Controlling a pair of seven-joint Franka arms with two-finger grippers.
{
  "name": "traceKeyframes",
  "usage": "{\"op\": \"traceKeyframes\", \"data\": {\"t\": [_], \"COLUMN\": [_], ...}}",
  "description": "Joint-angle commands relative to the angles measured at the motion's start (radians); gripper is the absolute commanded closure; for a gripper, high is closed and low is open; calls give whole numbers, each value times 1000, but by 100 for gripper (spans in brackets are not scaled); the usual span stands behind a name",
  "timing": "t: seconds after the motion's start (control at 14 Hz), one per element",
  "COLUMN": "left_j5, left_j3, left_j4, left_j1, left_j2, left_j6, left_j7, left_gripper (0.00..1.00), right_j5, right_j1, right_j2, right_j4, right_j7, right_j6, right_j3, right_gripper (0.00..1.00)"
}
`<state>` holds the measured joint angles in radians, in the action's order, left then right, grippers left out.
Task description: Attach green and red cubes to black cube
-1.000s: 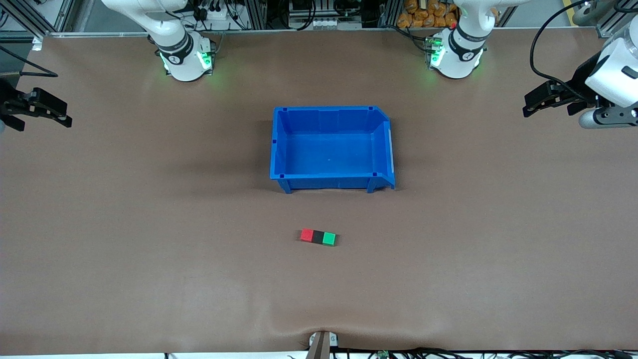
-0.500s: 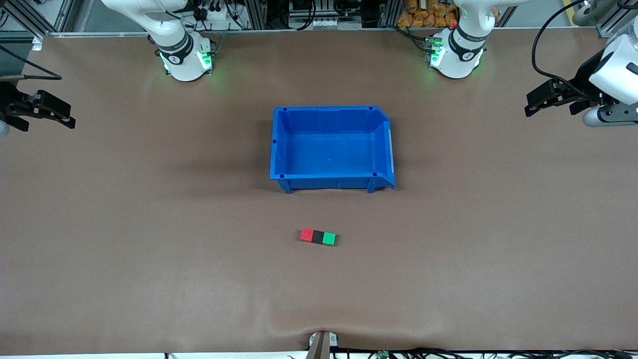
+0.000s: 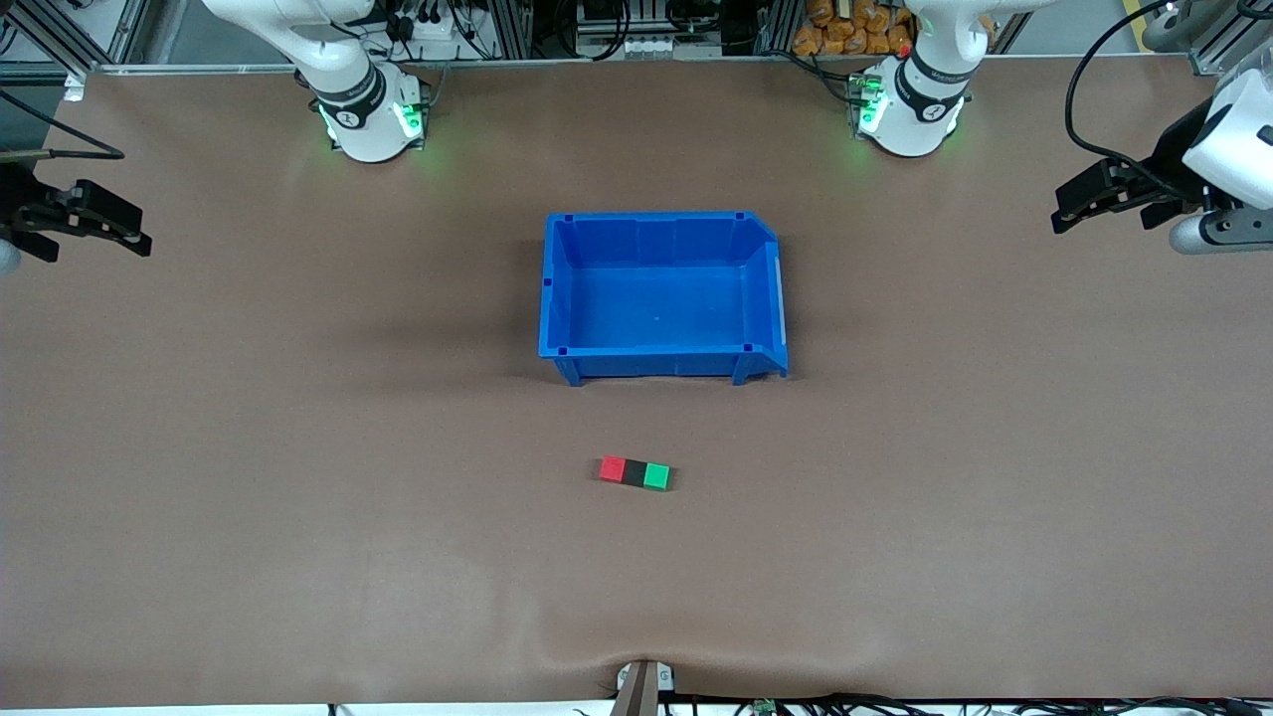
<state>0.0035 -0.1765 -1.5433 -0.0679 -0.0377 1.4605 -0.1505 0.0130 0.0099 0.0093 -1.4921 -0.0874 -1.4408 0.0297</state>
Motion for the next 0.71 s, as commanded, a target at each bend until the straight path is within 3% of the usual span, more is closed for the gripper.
{"op": "traceKeyframes", "data": {"t": [0.0, 0.64], "left_j5": [-3, -3], "left_j3": [-3, -5], "left_j4": [19, 20], "left_j1": [-9, -23], "left_j2": [2, -11], "left_j6": [-11, -28], "left_j7": [12, 17], "left_gripper": [0, 0], "right_j5": [4, 4], "right_j1": [-8, -7], "right_j2": [-11, -11], "right_j4": [-14, -13], "right_j7": [5, 3], "right_j6": [-4, -4], "right_j3": [-11, -11], "right_gripper": [0, 0]}}
